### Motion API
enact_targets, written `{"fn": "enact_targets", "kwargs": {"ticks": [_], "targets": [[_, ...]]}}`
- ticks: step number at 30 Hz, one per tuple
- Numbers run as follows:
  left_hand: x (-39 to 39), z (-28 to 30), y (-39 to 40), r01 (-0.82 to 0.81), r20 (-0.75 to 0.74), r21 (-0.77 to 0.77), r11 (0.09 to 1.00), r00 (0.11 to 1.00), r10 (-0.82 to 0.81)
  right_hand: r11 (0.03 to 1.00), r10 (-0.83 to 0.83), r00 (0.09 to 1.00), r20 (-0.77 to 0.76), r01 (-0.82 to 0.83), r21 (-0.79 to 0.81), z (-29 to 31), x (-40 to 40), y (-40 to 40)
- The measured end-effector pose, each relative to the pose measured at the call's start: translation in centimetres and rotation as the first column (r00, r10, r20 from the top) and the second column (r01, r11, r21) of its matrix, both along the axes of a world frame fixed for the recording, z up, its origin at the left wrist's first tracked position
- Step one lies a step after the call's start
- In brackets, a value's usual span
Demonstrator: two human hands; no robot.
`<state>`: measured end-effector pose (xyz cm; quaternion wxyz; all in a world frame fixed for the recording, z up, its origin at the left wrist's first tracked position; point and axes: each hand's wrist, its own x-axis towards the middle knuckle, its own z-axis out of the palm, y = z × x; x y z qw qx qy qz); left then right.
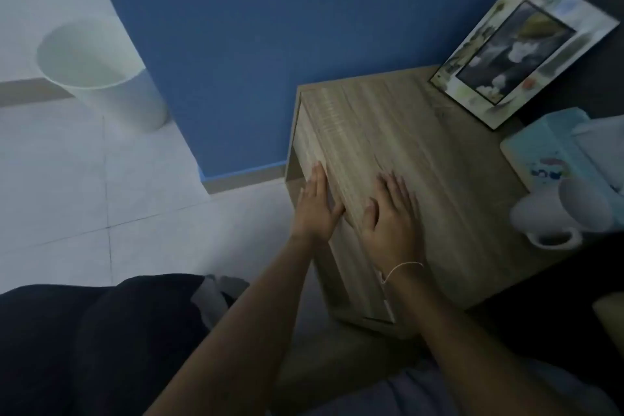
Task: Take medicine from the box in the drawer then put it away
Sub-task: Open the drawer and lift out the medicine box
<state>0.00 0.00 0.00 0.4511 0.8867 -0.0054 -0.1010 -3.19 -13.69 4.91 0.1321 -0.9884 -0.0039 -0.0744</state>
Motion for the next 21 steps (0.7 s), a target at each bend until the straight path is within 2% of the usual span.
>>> {"fn": "enact_targets", "kwargs": {"ticks": [4, 9, 12, 15, 18, 21], "targets": [[-0.4, 0.7, 0.4, -0.050, -0.018, -0.007, 0.999, 0.999, 0.050, 1.000, -0.007, 1.000, 0.010, 0.007, 0.006, 0.3, 0.3, 0.2], [-2.0, 1.1, 3.2, -0.057, 0.046, 0.027, 0.998, 0.997, 0.056, 1.000, 0.000, 1.000, 0.003, 0.000, -0.001, 0.2, 0.2, 0.0], [-2.9, 1.5, 5.6, -0.030, 0.139, 0.183, 0.983, 0.990, 0.004, 1.000, 0.005, 1.000, -0.018, -0.004, 0.015, 0.7, 0.0, 0.3], [-3.1, 2.6, 7.9, -0.024, 0.212, 0.425, 0.905, 0.974, -0.074, 1.000, 0.014, 1.000, -0.014, -0.014, 0.020, 1.0, 0.0, 0.3], [-3.5, 3.5, 9.7, 0.011, 0.173, 0.608, 0.794, 0.974, -0.145, 1.000, 0.007, 1.000, -0.005, -0.007, 0.030, 1.0, 0.1, 0.4], [-4.4, 3.9, 11.3, 0.003, 0.135, 0.689, 0.725, 0.982, -0.132, 0.999, 0.006, 1.000, 0.021, -0.006, 0.038, 1.0, 0.0, 0.5]]}}
